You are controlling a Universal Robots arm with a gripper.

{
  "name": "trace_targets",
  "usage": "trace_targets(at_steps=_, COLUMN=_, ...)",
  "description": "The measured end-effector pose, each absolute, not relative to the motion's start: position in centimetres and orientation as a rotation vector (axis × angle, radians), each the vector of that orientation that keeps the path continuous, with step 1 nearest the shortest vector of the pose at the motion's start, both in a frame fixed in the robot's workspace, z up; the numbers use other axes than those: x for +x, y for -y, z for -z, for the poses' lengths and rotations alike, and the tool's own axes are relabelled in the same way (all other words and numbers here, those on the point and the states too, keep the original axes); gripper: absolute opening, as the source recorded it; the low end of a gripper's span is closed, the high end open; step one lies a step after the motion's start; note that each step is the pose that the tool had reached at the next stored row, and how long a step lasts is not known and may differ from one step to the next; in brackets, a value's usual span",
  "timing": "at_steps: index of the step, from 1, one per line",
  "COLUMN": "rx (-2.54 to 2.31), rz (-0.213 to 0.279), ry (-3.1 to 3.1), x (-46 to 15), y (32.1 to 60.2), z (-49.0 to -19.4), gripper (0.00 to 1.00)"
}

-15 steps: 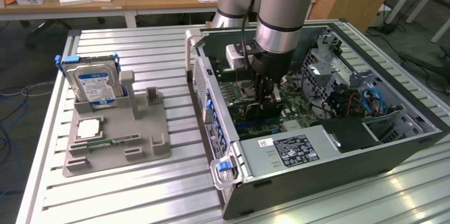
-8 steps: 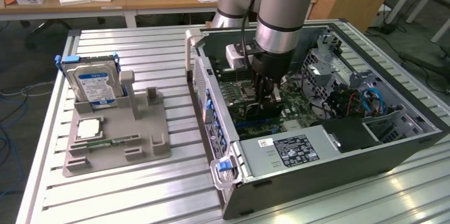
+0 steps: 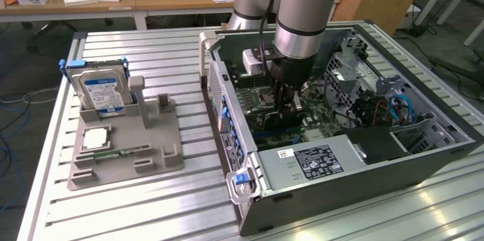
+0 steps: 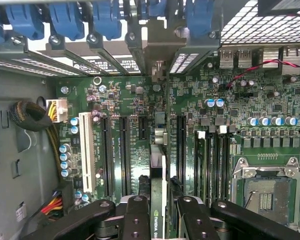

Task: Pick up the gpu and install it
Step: 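Insert the gpu into the slot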

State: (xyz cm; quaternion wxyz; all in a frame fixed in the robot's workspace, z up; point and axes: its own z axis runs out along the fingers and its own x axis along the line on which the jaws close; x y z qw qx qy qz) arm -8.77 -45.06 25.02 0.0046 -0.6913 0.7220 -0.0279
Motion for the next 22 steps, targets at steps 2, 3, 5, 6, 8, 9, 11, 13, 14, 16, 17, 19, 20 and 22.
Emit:
trace_targets(at_steps=2, rx=-2.166, rz=0.088, ry=-2.261, x=-8.77, y=45.06, z=-25.02, gripper=0.26)
trace_targets(at_steps=3, rx=-2.166, rz=0.088, ry=-2.262, x=-8.77, y=45.06, z=-25.02, gripper=0.26)
trace_targets(at_steps=5, rx=-2.165, rz=0.087, ry=-2.261, x=-8.77, y=45.05, z=-25.09, gripper=0.26)
trace_targets(at_steps=6, rx=-2.165, rz=0.087, ry=-2.260, x=-8.77, y=45.04, z=-25.12, gripper=0.26)
trace_targets(at_steps=8, rx=-2.165, rz=0.088, ry=-2.260, x=-8.79, y=45.04, z=-25.25, gripper=0.26)
trace_targets(at_steps=9, rx=-2.165, rz=0.088, ry=-2.261, x=-8.79, y=45.05, z=-25.32, gripper=0.26)
trace_targets(at_steps=11, rx=-2.165, rz=0.088, ry=-2.261, x=-8.81, y=45.05, z=-25.45, gripper=0.26)
trace_targets(at_steps=13, rx=-2.165, rz=0.088, ry=-2.261, x=-8.83, y=45.04, z=-25.47, gripper=0.26)
trace_targets(at_steps=14, rx=-2.165, rz=0.088, ry=-2.261, x=-8.83, y=45.05, z=-25.48, gripper=0.26)
trace_targets(at_steps=16, rx=-2.165, rz=0.088, ry=-2.261, x=-8.83, y=45.04, z=-25.49, gripper=0.26)
trace_targets(at_steps=17, rx=-2.165, rz=0.088, ry=-2.261, x=-8.84, y=45.03, z=-25.49, gripper=0.26)
trace_targets(at_steps=19, rx=-2.165, rz=0.088, ry=-2.261, x=-8.84, y=44.95, z=-25.50, gripper=0.26)
trace_targets(at_steps=20, rx=-2.166, rz=0.088, ry=-2.261, x=-8.84, y=44.90, z=-25.49, gripper=0.26)
trace_targets(at_steps=22, rx=-2.166, rz=0.088, ry=-2.260, x=-8.84, y=44.88, z=-25.49, gripper=0.26)
